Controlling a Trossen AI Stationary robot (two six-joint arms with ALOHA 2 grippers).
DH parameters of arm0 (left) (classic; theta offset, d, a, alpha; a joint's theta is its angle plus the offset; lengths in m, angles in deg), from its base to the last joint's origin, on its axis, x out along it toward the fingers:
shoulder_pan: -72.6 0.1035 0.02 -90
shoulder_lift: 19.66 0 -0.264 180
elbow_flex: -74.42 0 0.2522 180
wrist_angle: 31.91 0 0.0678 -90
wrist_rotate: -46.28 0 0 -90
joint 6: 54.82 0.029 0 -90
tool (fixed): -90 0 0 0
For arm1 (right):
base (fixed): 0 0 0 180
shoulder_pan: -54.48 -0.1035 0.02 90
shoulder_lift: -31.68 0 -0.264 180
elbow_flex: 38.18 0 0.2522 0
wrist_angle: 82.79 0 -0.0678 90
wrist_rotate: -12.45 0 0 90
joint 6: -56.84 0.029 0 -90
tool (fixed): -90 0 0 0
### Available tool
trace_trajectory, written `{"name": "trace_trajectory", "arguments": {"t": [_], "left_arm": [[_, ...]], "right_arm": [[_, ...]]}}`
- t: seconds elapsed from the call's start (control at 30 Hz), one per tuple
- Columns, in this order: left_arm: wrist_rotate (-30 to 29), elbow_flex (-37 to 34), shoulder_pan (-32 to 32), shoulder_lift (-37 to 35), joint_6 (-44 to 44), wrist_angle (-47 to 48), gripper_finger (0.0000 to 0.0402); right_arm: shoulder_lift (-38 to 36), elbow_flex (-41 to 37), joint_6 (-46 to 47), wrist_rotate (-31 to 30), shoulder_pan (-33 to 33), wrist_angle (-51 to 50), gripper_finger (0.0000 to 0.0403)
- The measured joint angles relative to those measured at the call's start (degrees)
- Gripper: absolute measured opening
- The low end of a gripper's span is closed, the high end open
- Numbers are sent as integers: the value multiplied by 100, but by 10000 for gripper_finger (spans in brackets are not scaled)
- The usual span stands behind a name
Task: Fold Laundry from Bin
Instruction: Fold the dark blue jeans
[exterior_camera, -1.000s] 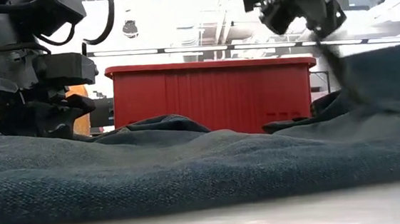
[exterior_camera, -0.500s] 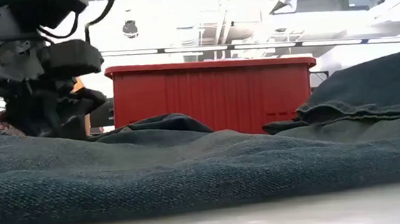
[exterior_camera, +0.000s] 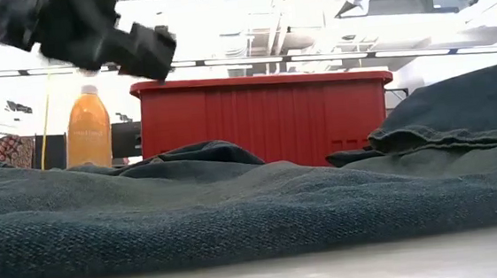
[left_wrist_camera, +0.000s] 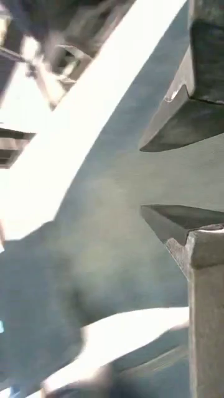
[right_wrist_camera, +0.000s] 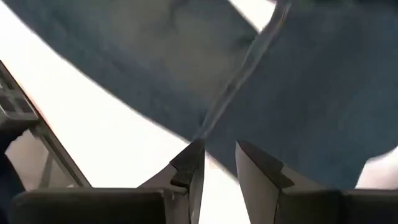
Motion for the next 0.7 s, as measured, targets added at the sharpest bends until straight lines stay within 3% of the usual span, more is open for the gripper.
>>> {"name": "trace_trajectory", "arguments": {"t": [0.1,0.27,0.47,0.7], "left_arm": [[-70,91,0,119,387,-733,139],[-221,1062,0,1075,653,-713,139],[-791,2983,180,2762,949,811,139],[16,4482,594,4018,587,1601,139]], "right_arm": [[188,-64,216,129,-367,-4,119],[563,-68,-14,359,-760,82,119],[1181,-66,-372,1346,-1111,463,118],[2138,-66,-143,1303,-1433,295,118]]}}
